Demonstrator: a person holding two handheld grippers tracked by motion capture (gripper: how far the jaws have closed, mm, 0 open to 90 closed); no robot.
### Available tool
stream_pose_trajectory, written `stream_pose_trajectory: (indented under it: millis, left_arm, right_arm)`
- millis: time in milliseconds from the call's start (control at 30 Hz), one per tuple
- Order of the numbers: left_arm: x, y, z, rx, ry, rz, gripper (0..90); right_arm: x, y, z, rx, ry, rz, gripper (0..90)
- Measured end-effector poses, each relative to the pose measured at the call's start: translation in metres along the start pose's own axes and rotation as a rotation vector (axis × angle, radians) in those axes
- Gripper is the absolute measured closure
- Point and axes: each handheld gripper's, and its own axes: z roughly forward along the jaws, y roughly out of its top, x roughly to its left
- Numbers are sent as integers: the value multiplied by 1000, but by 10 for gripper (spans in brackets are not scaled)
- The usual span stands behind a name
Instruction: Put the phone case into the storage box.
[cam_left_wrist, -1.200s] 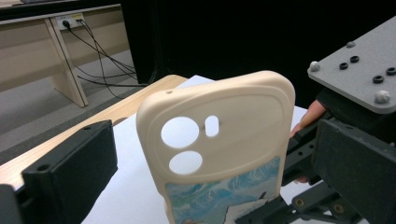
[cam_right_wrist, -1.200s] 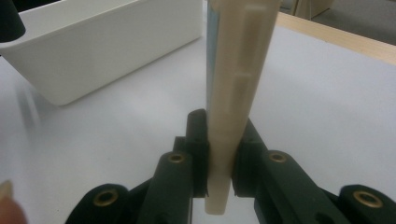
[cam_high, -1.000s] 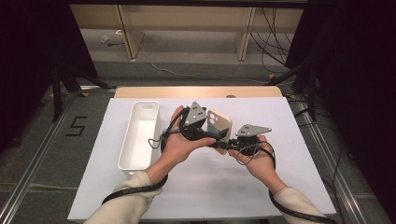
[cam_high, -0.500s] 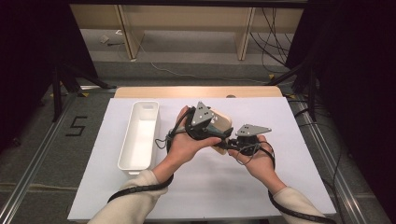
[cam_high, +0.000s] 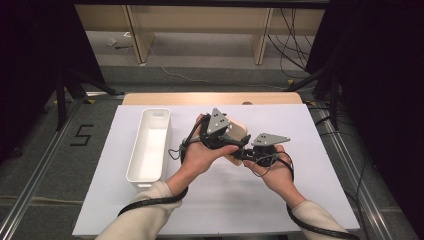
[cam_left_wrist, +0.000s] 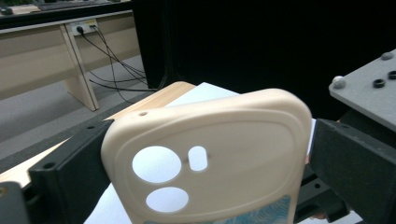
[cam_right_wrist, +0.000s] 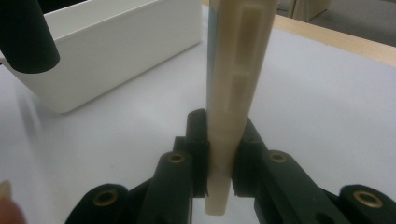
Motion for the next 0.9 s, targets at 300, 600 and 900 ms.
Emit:
stream_pose_trajectory:
  millis: [300, 600, 900]
  left_arm:
    - [0, -1, 1, -9, 5, -12, 72]
    - [1, -1, 1, -13, 4, -15, 88]
    - [2, 3, -1, -8, 6, -14, 96]
  right_arm:
    - [0, 0, 0, -2, -2, 0, 805]
    - [0, 0, 0, -6, -2, 0, 802]
    - [-1, 1, 0, -24, -8, -16, 782]
